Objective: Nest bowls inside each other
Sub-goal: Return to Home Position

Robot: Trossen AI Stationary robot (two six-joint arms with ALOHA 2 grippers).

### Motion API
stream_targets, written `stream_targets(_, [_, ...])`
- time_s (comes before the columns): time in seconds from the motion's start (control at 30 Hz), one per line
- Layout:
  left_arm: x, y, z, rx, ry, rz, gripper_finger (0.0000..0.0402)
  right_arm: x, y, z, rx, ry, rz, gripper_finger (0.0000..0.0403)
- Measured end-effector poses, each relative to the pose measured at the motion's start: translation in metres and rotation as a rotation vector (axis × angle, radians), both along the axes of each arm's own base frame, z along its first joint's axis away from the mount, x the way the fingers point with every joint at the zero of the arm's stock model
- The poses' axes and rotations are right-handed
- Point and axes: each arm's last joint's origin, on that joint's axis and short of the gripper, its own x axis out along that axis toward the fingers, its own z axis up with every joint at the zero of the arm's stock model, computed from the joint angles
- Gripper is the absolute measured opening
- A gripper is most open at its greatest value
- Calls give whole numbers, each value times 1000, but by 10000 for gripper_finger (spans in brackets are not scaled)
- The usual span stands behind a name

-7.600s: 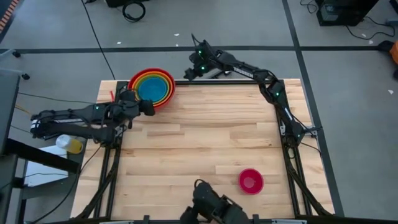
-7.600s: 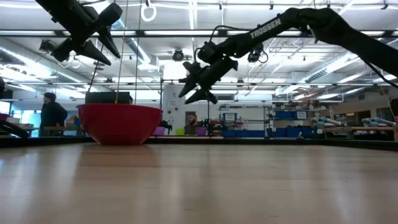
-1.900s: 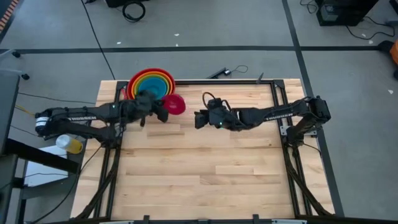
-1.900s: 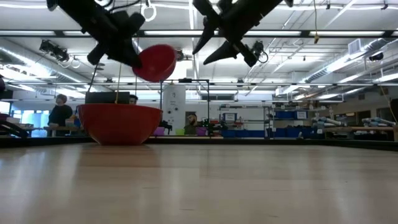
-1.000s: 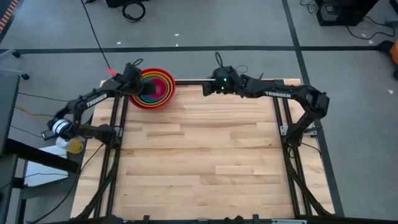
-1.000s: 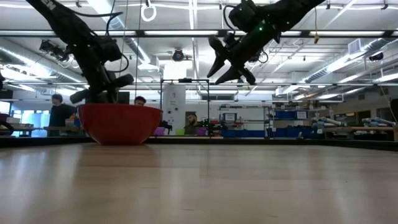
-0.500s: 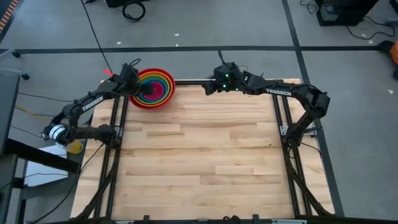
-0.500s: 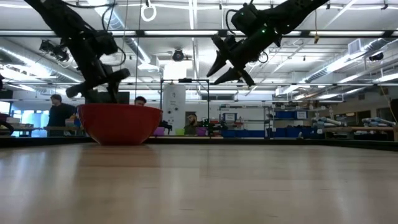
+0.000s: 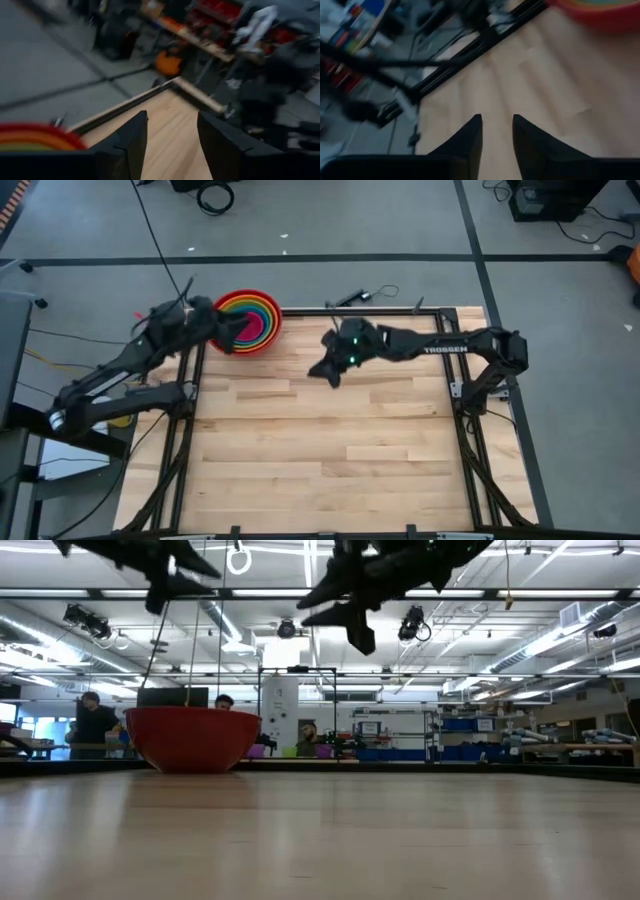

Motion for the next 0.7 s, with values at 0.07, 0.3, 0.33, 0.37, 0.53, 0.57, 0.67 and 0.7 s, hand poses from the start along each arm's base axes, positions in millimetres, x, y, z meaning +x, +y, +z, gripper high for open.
stream_targets(0.07, [-2,-18,6,60,-23,-26,166,2,18,2,2,-2,43,100])
stream_targets(0.3, [-1,-52,-38,48,-34,-97,155,-10,62,27,-15,-64,153,28])
stream_targets(0.33, [1,-56,-47,31,-62,-128,155,-14,67,32,-21,-70,162,16])
stream_targets(0.37, [4,-60,-54,21,-96,-167,155,-20,72,38,-34,-79,167,10])
stream_targets(0.53, [16,-77,-77,89,-153,-320,155,-57,91,60,-192,-27,204,12])
stream_targets(0.57, [20,-80,-82,105,-125,-341,155,-66,92,63,-230,-17,195,9])
stream_targets(0.67, [30,-87,-100,99,-19,-407,155,-93,90,72,-318,-26,132,5])
stream_targets(0.7, [33,-88,-103,95,-2,-417,155,-100,88,75,-346,-36,95,7])
